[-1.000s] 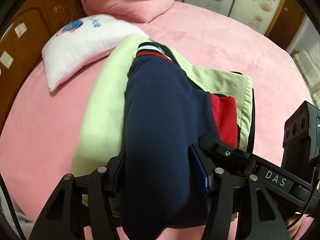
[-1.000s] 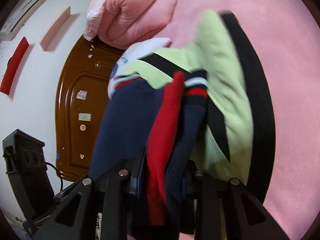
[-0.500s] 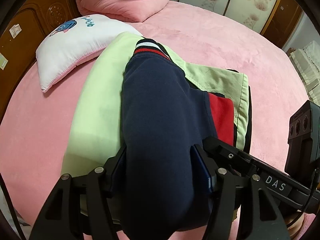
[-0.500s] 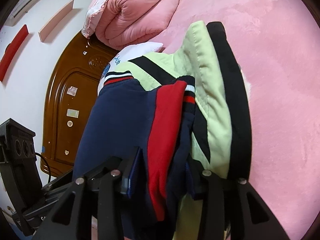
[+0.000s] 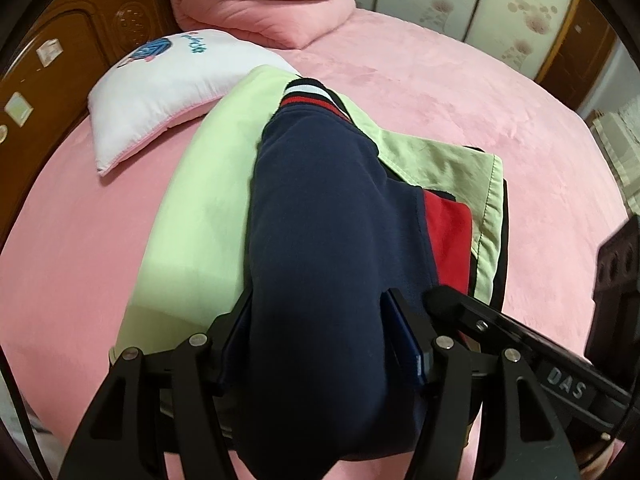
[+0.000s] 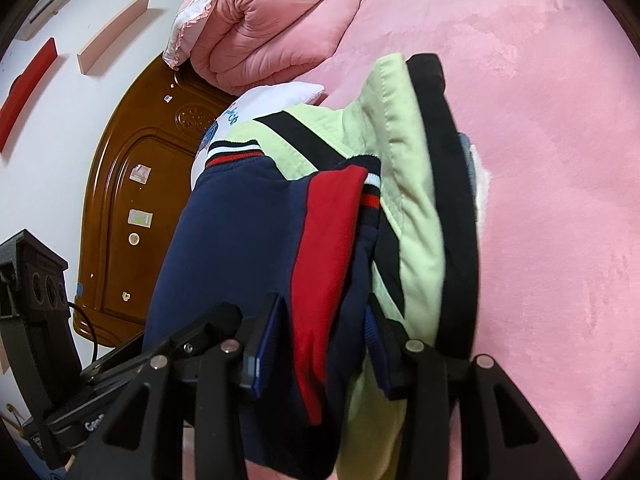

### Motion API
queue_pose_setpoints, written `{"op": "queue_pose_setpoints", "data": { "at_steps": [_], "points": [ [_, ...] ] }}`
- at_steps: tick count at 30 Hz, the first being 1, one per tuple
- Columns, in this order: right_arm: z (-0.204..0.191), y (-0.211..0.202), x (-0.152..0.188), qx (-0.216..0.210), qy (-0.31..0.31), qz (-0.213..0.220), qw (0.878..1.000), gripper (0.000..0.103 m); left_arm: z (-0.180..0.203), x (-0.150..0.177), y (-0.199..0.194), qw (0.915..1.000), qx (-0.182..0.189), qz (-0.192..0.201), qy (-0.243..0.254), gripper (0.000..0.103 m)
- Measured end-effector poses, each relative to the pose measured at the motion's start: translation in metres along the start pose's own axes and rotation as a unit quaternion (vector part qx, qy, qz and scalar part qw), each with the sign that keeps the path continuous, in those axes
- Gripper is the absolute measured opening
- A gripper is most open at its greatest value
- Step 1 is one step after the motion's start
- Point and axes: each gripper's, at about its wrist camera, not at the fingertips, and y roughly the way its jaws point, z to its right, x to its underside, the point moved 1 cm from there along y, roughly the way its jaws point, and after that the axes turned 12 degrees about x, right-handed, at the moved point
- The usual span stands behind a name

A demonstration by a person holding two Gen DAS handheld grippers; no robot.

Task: Fold large clothes
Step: 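Open both grippers and pull them back from the clothes stack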

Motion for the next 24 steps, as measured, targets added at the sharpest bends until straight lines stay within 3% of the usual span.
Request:
{"op": "queue_pose_setpoints", "data": {
  "at_steps": [9, 12, 17, 20, 24],
  "points": [
    [0.019, -0.045, 0.027, 0.025, -0.04, 0.019, 0.999, 0.044, 0.015, 0.033, -0.023, 0.9961, -0.047, 0.058, -0.047, 0.063],
    [0.029, -0.068, 0.039, 0.031, -0.047, 0.026, 0.998, 0.044, 0.019, 0.055, -0.041, 0.9923, -0.056, 0.072, -0.084, 0.067],
    [0.048, -0.103, 0.063, 0.038, -0.062, 0.03, 0.997, 0.044, 0.036, 0.1, -0.074, 0.9816, -0.018, 0.097, -0.164, 0.069],
    [0.061, -0.131, 0.083, 0.035, -0.068, 0.037, 0.996, 0.046, 0.063, 0.137, -0.089, 0.9777, -0.011, 0.094, -0.187, 0.071],
    [0.082, -0.181, 0.117, 0.041, -0.096, 0.046, 0.993, 0.056, 0.122, 0.192, -0.109, 0.9801, -0.014, 0.077, -0.182, 0.078]
  ]
}}
